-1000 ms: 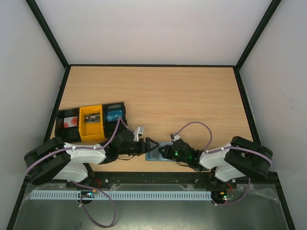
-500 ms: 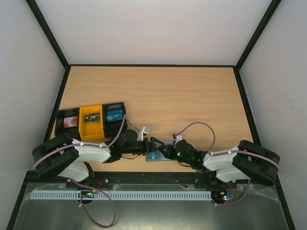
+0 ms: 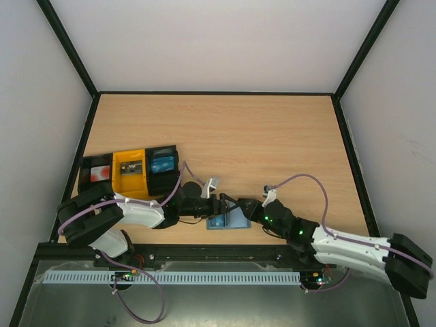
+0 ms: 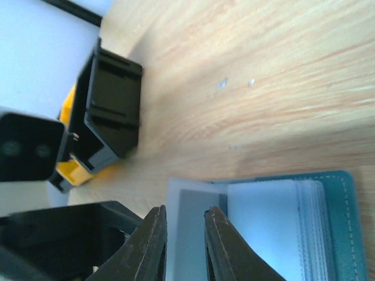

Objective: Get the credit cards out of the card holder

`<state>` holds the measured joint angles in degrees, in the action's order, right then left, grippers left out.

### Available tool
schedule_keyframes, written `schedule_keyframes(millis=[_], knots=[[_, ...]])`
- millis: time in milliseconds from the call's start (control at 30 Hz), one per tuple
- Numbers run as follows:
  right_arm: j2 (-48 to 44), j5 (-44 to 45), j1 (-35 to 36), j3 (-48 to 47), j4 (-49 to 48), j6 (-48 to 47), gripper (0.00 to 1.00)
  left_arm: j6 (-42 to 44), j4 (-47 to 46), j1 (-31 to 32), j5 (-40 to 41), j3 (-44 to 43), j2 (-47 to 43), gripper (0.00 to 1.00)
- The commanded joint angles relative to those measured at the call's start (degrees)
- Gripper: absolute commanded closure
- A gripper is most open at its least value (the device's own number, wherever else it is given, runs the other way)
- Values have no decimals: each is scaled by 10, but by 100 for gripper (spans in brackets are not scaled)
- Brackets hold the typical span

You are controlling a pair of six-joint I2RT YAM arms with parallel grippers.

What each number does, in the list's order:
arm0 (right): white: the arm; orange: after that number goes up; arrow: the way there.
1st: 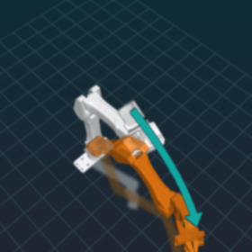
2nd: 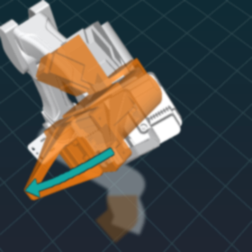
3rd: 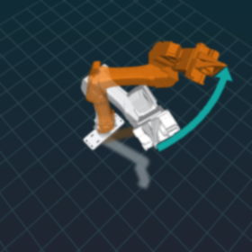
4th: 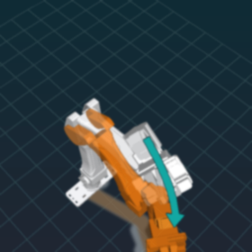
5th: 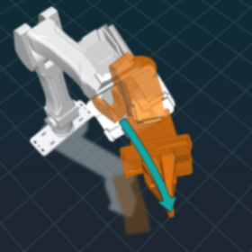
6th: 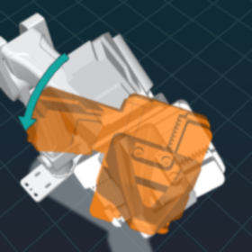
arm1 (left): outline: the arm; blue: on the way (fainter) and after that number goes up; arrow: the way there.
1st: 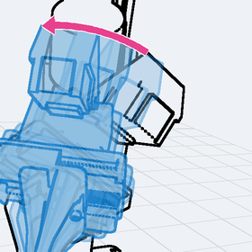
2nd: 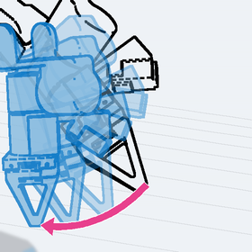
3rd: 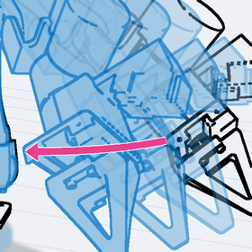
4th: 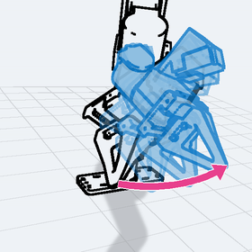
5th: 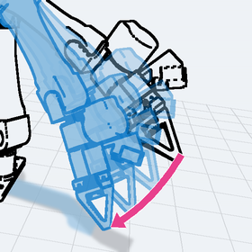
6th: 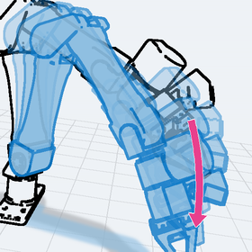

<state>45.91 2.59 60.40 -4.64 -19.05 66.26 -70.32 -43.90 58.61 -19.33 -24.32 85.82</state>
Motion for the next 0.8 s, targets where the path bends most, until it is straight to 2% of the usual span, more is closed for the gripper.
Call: schedule_keyframes(millis=[0, 233, 500, 767], knots=[[-90, 75, 2, 6, 120, 9, 80, 10, -17, 4, 4, -10, 8, 22], [-122, 60, 2, 4, 144, 9, 80, 38, 77, 1, 56, -2, -35, 23], [-73, 30, 2, -11, 122, -13, 80, 32, 72, -2, 69, 11, -38, 25], [12, -12, 2, -35, 110, -46, 81, 10, 33, -2, 75, 38, -12, 33]])
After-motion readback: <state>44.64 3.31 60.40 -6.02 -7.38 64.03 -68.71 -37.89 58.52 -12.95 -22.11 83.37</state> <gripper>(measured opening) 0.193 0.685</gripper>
